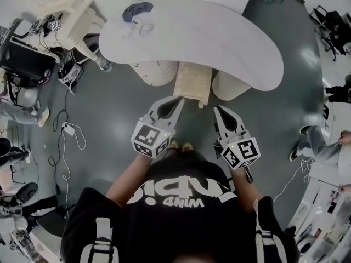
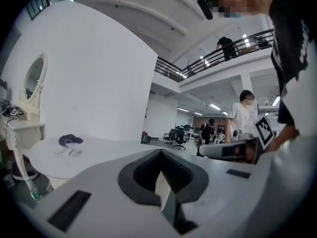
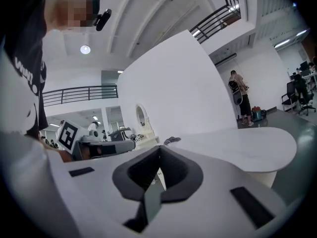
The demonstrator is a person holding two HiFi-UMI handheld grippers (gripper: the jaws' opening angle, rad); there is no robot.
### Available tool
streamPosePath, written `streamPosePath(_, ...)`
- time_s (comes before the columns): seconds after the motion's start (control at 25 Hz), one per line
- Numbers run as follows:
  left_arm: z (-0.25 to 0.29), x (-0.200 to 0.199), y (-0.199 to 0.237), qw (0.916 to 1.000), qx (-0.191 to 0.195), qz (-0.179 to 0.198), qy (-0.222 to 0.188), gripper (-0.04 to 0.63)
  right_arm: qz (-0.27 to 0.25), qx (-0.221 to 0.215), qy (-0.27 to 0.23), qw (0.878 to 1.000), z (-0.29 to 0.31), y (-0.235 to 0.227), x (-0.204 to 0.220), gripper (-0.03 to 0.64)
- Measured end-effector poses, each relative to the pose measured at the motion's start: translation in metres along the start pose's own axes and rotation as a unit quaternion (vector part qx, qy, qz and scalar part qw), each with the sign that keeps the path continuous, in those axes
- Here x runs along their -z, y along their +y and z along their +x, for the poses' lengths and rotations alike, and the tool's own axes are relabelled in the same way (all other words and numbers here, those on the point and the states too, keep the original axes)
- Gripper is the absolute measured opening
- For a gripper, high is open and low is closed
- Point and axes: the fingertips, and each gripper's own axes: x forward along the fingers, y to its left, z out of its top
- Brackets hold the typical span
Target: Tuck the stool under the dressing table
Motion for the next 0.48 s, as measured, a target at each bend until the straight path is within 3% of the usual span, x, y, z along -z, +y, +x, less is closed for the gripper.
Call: streamPosePath(0.48,-0.04,-0.034,-0.006,0.9994,-0.009,0.009,-0.033,0.008,-0.003,0.015,-0.027,1.0,-0.011,0.026,-0.02,0.021)
